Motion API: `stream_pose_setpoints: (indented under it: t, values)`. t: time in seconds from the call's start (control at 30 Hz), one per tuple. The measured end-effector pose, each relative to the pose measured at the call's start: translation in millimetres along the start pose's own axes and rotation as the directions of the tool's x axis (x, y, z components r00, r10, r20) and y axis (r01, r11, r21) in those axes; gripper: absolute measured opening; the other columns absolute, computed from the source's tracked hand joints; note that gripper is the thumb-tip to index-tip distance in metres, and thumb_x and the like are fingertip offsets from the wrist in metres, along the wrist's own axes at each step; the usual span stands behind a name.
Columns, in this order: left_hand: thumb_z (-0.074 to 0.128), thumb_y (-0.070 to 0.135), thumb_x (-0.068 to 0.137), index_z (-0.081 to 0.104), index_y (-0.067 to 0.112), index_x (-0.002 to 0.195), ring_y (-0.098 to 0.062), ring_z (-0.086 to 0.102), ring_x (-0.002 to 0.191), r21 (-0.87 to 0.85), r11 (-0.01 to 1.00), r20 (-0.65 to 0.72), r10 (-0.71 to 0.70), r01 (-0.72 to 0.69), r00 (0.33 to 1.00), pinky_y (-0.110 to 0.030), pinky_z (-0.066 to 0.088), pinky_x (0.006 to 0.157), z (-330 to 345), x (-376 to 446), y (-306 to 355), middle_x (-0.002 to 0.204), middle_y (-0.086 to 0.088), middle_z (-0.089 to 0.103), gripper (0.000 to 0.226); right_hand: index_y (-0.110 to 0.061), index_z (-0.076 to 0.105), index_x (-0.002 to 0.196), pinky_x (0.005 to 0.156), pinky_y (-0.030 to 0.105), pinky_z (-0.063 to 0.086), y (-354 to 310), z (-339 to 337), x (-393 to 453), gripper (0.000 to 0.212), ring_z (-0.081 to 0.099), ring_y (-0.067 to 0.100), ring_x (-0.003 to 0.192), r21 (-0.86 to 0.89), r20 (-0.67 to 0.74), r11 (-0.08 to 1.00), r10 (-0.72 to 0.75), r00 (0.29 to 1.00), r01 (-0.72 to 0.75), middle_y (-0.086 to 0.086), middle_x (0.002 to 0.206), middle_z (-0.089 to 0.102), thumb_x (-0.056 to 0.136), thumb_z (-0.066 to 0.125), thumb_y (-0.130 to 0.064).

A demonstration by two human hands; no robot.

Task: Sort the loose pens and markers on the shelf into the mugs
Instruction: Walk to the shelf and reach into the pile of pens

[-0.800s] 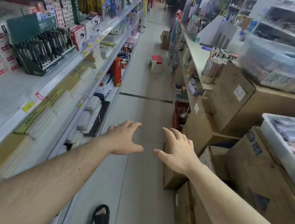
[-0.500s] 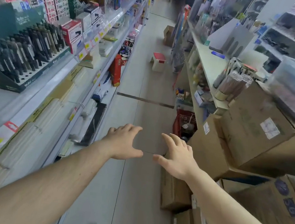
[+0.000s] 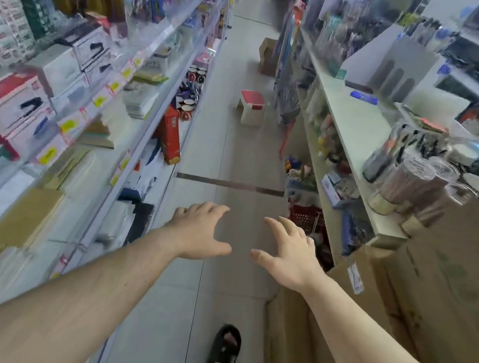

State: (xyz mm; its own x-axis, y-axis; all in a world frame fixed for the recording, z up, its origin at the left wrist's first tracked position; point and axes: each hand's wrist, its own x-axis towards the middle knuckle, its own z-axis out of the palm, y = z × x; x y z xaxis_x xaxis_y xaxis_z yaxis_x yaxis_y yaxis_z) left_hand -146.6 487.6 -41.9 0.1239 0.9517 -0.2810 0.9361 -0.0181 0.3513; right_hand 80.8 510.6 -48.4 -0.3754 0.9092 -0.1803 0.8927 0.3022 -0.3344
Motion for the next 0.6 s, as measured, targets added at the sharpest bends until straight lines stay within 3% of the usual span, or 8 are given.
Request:
stream_pose_setpoints:
  t: [0.33, 0.6]
  values:
    - [0.056, 0.061, 0.079, 0.019, 0.029, 0.154, -0.017, 0.023, 0.146, -0.041, 0.992, 0.003, -0.118, 0.119, 0.993, -0.045, 0.021, 0.116, -82, 218, -14, 0.159, 0.007, 0.023, 0.089, -0.033, 0.025, 0.152, 0.115, 0.046, 0.015, 68, -73, 242, 0.08, 0.018, 0.023, 0.145, 0.057, 0.042, 0.997, -0.051, 0.998, 0.049, -0.002, 0.159, 0.024, 0.084, 0.053, -0.066]
    - [0.057, 0.058, 0.083, 0.019, 0.03, 0.153, -0.021, 0.027, 0.142, -0.059, 0.987, 0.021, -0.147, 0.148, 0.989, -0.045, 0.022, 0.115, -139, 397, -86, 0.156, 0.004, 0.027, 0.084, -0.034, 0.031, 0.149, 0.113, 0.046, 0.017, 71, -104, 446, 0.082, 0.023, 0.023, 0.143, 0.029, 0.055, 0.996, -0.085, 0.995, 0.083, -0.004, 0.155, 0.029, 0.077, 0.05, -0.068]
